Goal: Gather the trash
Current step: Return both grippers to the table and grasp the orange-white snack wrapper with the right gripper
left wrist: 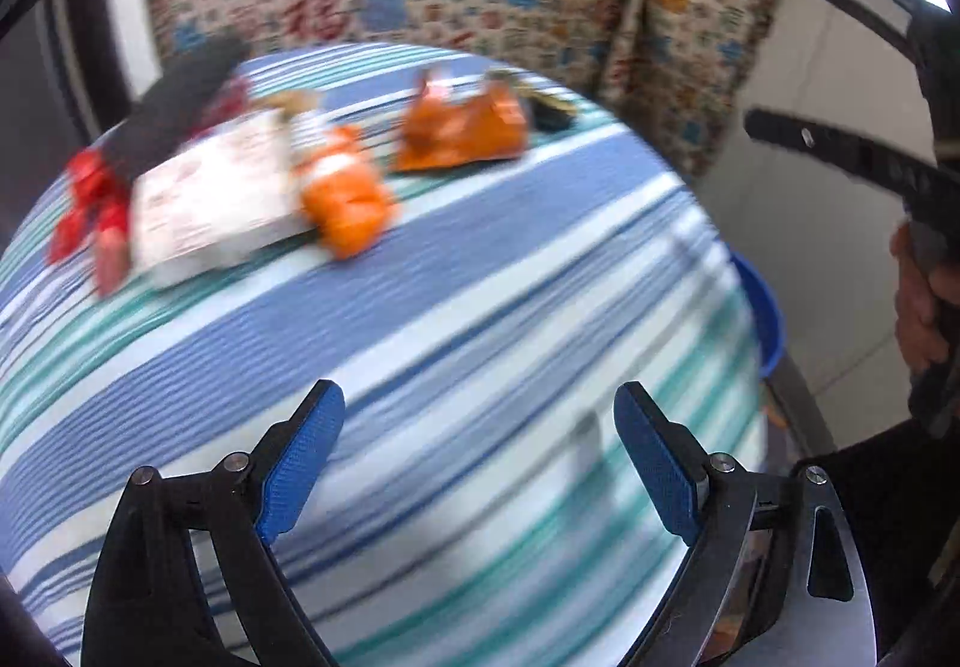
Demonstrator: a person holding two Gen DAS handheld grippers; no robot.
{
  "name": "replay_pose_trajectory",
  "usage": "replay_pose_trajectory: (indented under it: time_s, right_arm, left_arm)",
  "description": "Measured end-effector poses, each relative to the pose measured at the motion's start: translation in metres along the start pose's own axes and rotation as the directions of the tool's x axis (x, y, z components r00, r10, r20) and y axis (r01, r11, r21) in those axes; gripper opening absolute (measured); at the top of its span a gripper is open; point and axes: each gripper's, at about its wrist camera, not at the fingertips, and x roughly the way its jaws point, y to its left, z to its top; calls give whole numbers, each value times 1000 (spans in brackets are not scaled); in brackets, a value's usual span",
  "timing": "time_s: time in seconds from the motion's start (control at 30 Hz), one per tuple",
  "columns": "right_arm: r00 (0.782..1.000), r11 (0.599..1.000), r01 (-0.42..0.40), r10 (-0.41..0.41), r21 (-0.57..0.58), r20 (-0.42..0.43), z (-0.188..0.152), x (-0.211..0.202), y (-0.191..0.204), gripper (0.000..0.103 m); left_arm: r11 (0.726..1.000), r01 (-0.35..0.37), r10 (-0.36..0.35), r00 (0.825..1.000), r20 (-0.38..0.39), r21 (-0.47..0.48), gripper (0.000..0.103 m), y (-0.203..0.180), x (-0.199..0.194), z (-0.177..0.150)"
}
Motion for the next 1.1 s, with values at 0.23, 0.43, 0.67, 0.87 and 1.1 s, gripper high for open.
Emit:
replay_pose_trajectory:
  time_s: [0.23, 0.43, 0.67, 0.87, 1.1]
  right_arm:
    - [987, 980, -111, 89, -164, -135, -29, 41, 85, 50]
    - [980, 959, -134, 91, -249, -180, -42, 56, 120, 54]
    - [979, 959, -151, 111, -239, -173, -40, 64, 130, 62]
    - [979, 959, -150, 109, -241, -173, -34, 74, 132, 63]
    - [963, 948, -229, 186, -220, -197, -13, 91, 148, 63]
  left_arm:
    - [996, -90, 91, 996, -18, 19, 93, 68, -1, -5]
    - [996, -59, 62, 997, -39, 66, 103, 102, 9, 7]
    - [994, -16, 21, 999, -39, 110, 103, 123, 26, 32]
    - [994, -30, 34, 999, -40, 101, 103, 126, 30, 36]
    - [994, -30, 34, 999, -41, 101, 103, 126, 30, 36]
